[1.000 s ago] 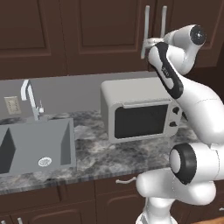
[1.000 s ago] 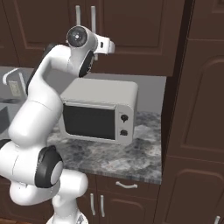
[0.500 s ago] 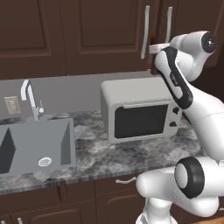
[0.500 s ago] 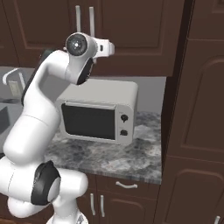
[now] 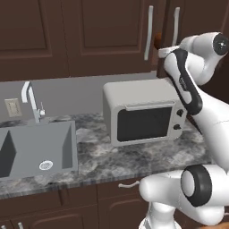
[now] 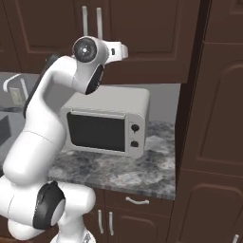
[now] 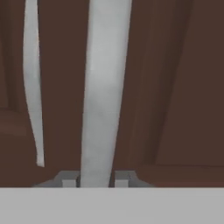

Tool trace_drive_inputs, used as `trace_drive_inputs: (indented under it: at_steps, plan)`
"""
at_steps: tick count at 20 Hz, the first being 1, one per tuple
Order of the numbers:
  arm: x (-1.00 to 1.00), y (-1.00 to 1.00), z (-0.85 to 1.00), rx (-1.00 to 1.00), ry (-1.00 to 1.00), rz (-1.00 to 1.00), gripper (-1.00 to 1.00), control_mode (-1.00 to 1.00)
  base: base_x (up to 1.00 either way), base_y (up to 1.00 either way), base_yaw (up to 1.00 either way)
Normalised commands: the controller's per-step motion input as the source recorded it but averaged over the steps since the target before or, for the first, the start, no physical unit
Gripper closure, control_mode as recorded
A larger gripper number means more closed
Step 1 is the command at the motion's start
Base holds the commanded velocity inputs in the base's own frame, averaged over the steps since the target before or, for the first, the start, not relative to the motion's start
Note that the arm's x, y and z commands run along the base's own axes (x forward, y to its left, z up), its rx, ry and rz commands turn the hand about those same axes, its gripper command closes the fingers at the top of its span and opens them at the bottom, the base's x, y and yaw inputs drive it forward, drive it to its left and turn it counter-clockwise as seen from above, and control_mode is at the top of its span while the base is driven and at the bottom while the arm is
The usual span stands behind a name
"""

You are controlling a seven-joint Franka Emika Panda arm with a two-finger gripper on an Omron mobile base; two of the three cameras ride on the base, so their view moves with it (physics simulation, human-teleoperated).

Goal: Move the bowls from the cabinet to the plates on the dining table.

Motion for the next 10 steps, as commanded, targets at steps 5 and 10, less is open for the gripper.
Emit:
trace_drive_inputs:
  at_steps: [5, 10]
  plan:
    - [-0.19, -0.49, 0.33, 0.00, 0.32, 0.00, 1.00, -1.00, 0.00, 0.00, 0.00]
    - [-0.50, 0.02, 0.24, 0.00, 0.13, 0.00, 1.00, -1.00, 0.00, 0.00, 0.00]
